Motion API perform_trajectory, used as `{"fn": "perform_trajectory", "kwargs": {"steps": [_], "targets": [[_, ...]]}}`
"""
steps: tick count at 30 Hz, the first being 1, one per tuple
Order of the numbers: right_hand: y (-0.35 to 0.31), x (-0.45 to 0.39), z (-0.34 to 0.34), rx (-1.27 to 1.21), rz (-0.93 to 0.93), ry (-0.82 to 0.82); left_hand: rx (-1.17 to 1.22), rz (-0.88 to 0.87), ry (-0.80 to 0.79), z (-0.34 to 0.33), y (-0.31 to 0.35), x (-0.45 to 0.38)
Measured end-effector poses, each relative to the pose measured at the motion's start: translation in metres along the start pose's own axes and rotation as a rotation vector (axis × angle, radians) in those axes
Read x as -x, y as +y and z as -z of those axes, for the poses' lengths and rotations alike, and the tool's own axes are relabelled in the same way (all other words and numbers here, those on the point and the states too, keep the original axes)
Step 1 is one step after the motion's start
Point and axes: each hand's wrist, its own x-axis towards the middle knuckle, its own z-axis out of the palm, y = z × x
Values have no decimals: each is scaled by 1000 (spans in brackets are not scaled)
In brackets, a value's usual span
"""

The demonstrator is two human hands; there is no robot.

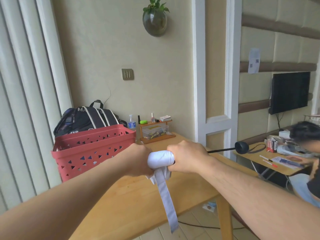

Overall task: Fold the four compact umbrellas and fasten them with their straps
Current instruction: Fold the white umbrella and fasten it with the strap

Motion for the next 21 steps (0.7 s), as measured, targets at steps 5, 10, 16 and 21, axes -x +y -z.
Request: {"fn": "perform_trajectory", "kwargs": {"steps": [5, 10, 16, 21], "targets": [[-8, -1, 3, -50, -51, -89, 64, -93, 178, -2, 1, -3], [-10, 1, 15, -120, -37, -200, -40, -112, 225, -7, 6, -3], [1, 5, 11, -269, -65, -286, -77, -140, 287, -14, 4, 1], [12, 3, 2, -456, -98, -415, -91, -162, 274, -19, -4, 10]]}}
